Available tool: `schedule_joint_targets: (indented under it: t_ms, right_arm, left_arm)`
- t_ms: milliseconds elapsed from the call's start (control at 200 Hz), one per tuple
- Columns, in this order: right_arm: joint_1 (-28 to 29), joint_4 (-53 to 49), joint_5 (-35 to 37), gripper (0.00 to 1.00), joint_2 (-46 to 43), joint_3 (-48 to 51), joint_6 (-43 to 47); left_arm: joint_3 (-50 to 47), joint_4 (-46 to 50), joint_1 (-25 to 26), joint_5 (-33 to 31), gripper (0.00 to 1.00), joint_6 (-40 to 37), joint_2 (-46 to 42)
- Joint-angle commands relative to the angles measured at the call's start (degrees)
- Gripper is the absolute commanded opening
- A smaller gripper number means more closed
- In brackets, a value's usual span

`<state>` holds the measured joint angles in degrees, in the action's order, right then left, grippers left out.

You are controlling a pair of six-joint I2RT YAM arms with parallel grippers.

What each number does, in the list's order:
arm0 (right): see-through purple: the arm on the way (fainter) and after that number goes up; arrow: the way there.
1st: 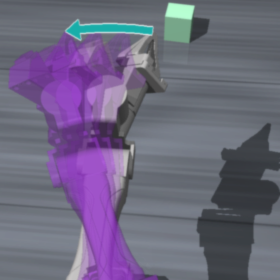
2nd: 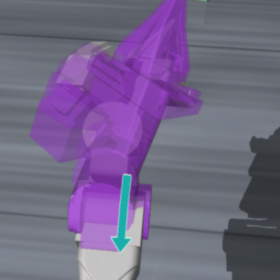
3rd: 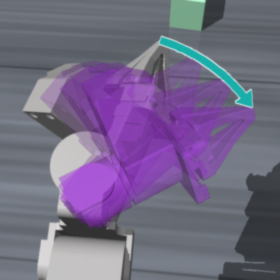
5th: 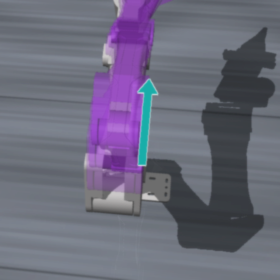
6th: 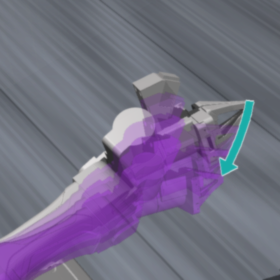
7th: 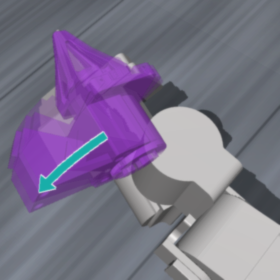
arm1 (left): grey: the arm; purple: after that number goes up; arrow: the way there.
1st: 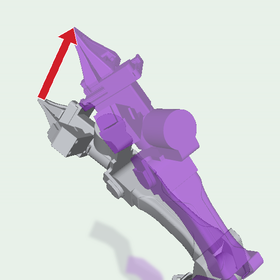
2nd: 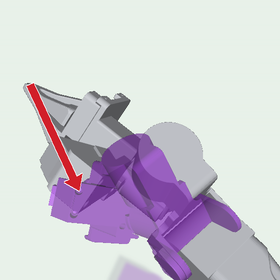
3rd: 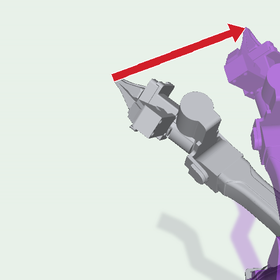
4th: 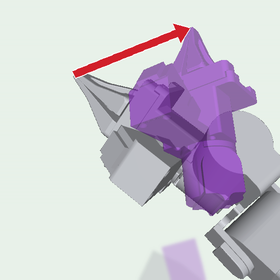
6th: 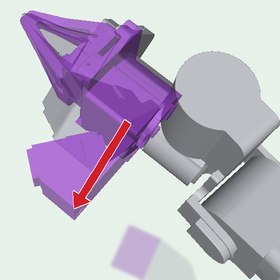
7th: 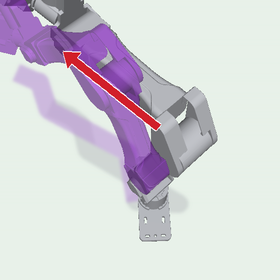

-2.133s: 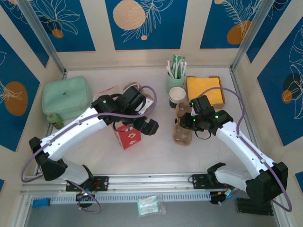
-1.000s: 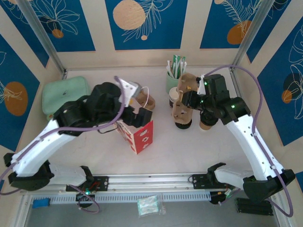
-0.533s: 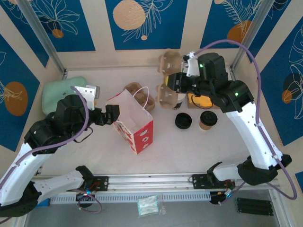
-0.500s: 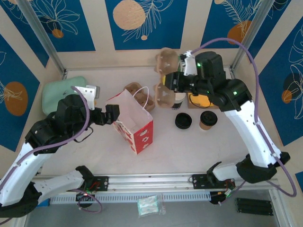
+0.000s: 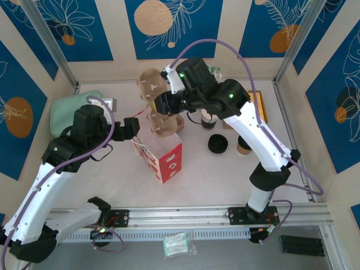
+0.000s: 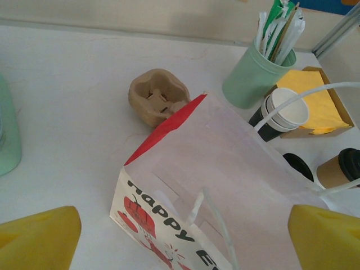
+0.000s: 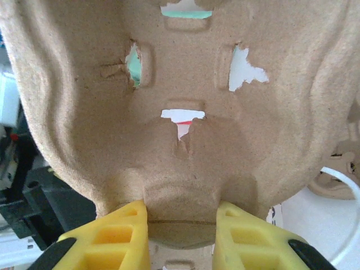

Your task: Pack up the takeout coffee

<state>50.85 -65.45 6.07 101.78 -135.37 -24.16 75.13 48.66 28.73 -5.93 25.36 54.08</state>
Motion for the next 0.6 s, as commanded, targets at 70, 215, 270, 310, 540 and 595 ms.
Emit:
schedule_joint_targets:
  t_ms: [70,215,270,310,540,595]
  right_arm:
    - [1.31,-3.63,1.39,0.25,0.98,-2.31,2.10]
    - [1.26,-3.11,1.65,0.25,0.51,-2.42,1.92]
    - [1.27,-3.11,1.63,0.25,0.28,-2.57,1.82]
    - [1.26,-3.10,1.58,0.25,0.11,-2.67,1.76]
    - [1.09,-2.50,2.09,0.24,-1.58,-1.64,1.43]
    - [0.96,-2.10,2.15,0.24,-2.02,-0.90,1.36]
  left_arm:
    - [-0.52,-2.09,-2.21,3.12,0.95,-0.07,-0.88]
    - [1.80,-1.13,-4.26,3.11,0.99,-1.78,-0.43]
    - [3.20,-0.59,-5.16,3.27,0.99,-2.98,0.48]
    - [4.42,-0.09,-5.86,3.38,0.99,-4.21,1.30]
    - [13.45,3.98,-8.66,6.43,0.99,-14.63,10.03]
    - [16.43,6.46,-8.62,6.72,0.99,-18.11,13.61]
